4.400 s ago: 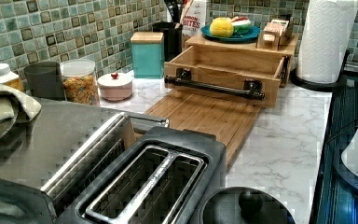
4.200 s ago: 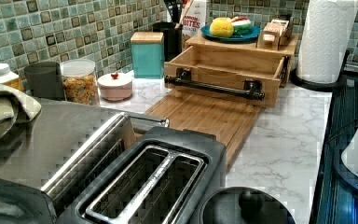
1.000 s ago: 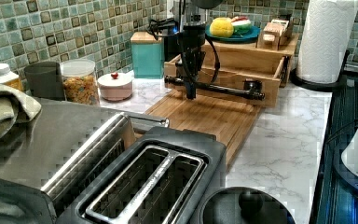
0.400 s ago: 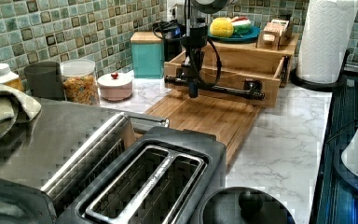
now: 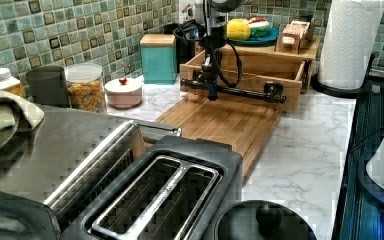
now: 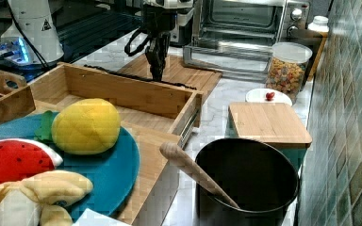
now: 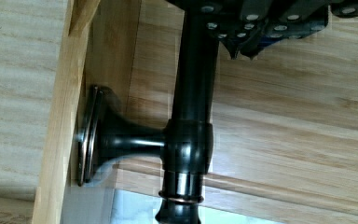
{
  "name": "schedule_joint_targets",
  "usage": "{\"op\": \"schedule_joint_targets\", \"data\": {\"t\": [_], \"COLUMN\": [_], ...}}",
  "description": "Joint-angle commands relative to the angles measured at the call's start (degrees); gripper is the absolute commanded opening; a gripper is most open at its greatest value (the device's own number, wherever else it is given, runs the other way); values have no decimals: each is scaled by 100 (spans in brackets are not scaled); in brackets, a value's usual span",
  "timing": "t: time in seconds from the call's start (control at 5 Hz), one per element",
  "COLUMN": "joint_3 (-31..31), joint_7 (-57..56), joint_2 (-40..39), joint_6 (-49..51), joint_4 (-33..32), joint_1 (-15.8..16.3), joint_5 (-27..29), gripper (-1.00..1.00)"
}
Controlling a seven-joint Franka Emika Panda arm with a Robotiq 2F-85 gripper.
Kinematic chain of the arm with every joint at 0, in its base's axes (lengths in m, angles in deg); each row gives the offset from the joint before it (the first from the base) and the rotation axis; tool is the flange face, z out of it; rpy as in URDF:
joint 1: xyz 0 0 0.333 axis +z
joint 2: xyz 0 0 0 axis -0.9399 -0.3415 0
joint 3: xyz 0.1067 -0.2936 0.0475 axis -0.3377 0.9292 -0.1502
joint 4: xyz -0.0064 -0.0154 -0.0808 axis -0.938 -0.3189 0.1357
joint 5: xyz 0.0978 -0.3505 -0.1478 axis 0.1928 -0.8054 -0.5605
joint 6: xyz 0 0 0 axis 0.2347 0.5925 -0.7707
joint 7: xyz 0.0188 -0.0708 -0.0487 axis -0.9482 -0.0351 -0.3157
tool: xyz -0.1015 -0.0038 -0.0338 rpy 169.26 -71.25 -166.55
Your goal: Close the drawer.
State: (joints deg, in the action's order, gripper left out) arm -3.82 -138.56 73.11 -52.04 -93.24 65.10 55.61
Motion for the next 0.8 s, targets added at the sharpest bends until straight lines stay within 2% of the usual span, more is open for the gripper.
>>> {"op": "schedule_joint_targets", "data": {"t": [0.2,0.4,0.8], "joint_3": [1132,1341,1724], "joint_7": [-1531,-1994,-1875], "joint_2": [-772,-951,-1017], "joint_6": [-265,-229,-259], "joint_4": [1703,2086,2326], "joint_1": [-1357,-1603,-1664], "joint_5": [-11,45,-87], "gripper": [-100,-100,-100]}}
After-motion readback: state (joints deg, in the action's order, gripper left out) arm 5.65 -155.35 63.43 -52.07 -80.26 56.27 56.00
